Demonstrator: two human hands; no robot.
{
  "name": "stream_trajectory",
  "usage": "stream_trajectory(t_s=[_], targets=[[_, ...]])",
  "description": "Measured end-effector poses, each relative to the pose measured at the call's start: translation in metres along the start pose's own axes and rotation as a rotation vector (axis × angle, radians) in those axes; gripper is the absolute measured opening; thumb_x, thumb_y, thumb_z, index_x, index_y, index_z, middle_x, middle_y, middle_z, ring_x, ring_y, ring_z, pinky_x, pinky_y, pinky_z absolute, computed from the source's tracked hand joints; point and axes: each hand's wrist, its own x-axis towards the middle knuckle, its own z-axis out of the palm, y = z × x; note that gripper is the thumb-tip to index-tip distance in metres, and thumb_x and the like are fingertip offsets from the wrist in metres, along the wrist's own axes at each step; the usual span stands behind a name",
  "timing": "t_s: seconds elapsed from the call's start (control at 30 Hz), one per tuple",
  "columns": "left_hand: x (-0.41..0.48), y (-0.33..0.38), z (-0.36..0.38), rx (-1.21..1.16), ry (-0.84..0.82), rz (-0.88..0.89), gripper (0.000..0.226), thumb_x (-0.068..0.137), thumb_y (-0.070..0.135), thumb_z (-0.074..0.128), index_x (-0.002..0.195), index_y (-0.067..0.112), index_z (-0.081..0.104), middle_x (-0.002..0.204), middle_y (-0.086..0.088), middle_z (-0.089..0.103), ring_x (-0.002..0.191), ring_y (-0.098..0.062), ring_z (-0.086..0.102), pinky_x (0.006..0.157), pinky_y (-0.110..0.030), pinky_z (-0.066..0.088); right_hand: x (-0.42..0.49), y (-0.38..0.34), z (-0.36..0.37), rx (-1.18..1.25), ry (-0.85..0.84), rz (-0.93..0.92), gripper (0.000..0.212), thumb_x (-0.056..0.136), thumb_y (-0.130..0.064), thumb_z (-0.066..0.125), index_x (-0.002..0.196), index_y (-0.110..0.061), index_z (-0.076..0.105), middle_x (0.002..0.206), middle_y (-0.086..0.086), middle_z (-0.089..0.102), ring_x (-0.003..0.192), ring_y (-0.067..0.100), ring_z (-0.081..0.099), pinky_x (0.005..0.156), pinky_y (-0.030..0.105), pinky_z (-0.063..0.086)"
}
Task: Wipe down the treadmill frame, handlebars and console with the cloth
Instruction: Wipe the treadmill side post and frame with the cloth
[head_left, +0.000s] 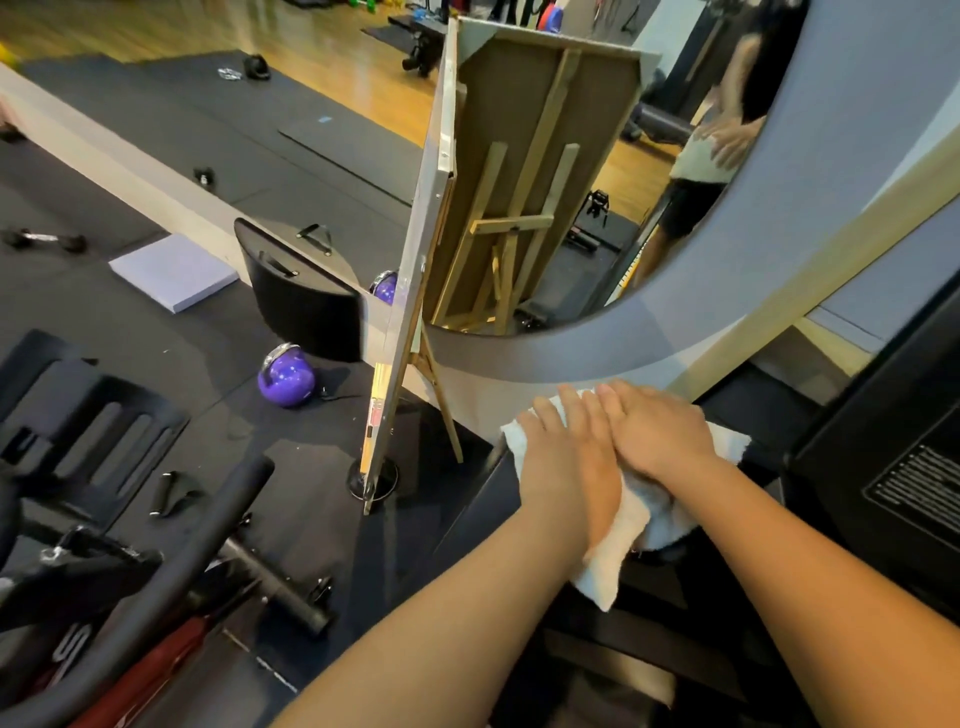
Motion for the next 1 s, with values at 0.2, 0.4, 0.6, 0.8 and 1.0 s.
stream_trajectory(t_s=[0.2, 0.4, 0.6, 0.8, 1.0], targets=[[-0.036, -0.025, 0.007, -0.026, 0.038, 0.165, 0.067, 0.096, 0.032, 0.024, 0.156, 0.015, 0.001, 0.163, -0.014, 0.001, 0.145, -0.045, 0.004, 0.117, -0.055, 0.01, -0.05, 0.013, 0.021, -0.156, 0.049, -0.013, 0.067, 0.09, -0.055, 0.001, 0.152, -0.028, 0.004, 0.157, 0.007, 0.017, 0.138, 0.039, 0.02, 0.113, 0.047, 0.015], [0.007, -0.008, 0.002, 0.059, -0.03, 0.208, 0.068, 0.1, 0.035, 0.03, 0.156, 0.013, -0.003, 0.162, -0.02, 0.0, 0.146, -0.047, 0.005, 0.117, -0.06, 0.008, -0.038, 0.027, 0.015, -0.12, -0.008, 0.045, 0.056, 0.097, -0.051, 0.007, 0.15, -0.035, -0.003, 0.159, 0.0, 0.007, 0.139, 0.037, 0.015, 0.115, 0.047, 0.012], [0.035, -0.007, -0.003, -0.046, 0.045, 0.289, 0.054, 0.102, 0.037, 0.032, 0.15, 0.015, 0.022, 0.151, -0.011, 0.033, 0.13, -0.034, 0.036, 0.104, -0.047, 0.032, -0.027, 0.036, 0.002, -0.017, -0.058, 0.082, 0.052, 0.098, -0.052, 0.012, 0.148, -0.038, 0.018, 0.154, -0.004, 0.028, 0.134, 0.031, 0.031, 0.11, 0.043, 0.019], [-0.008, -0.023, 0.003, 0.012, 0.014, 0.31, 0.065, 0.104, 0.04, 0.027, 0.158, 0.018, -0.002, 0.165, -0.008, -0.007, 0.15, -0.036, -0.003, 0.121, -0.05, 0.003, -0.066, 0.049, 0.01, -0.001, 0.037, 0.088, 0.059, 0.099, -0.052, 0.021, 0.152, -0.03, 0.009, 0.159, 0.0, 0.01, 0.146, 0.025, 0.006, 0.116, 0.041, 0.008], [-0.006, -0.017, 0.003, 0.062, 0.008, 0.32, 0.067, 0.105, 0.043, 0.024, 0.157, 0.017, -0.009, 0.164, -0.011, -0.014, 0.149, -0.037, -0.01, 0.121, -0.053, -0.001, -0.066, 0.049, 0.005, 0.06, -0.044, 0.149, 0.06, 0.1, -0.052, 0.015, 0.153, -0.027, 0.0, 0.161, 0.002, -0.001, 0.146, 0.026, -0.004, 0.118, 0.042, 0.001]])
